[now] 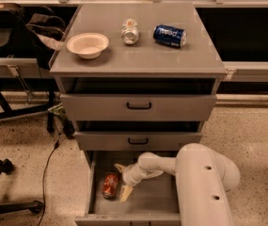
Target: Pick coke can from bottom drawer and place on counter
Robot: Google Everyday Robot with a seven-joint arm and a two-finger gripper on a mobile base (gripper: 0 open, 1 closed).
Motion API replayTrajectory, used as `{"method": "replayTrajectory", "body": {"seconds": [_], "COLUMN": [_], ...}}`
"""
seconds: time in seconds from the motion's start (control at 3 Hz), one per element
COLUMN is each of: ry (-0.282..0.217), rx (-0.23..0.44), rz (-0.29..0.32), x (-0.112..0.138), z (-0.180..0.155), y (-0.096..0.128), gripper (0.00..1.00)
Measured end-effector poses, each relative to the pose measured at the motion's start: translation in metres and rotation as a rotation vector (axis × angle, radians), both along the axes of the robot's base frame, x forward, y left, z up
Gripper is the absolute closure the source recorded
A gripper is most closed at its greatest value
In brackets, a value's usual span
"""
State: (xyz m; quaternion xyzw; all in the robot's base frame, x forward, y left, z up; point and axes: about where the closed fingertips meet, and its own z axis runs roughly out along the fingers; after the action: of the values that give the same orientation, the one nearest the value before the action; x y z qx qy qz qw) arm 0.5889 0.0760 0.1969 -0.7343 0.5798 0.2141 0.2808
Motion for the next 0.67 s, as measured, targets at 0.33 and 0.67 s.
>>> {"method": "replayTrajectory", "body": {"seconds": [0.33,0.67], "ry": [0.000,0.011], "rx": [0.000,0.019], "rz": [0.000,-0.022], "x": [0.000,0.007], "z": [0.000,-0.012], "y": [0.000,0.012], "gripper": [0.00,0.00]}}
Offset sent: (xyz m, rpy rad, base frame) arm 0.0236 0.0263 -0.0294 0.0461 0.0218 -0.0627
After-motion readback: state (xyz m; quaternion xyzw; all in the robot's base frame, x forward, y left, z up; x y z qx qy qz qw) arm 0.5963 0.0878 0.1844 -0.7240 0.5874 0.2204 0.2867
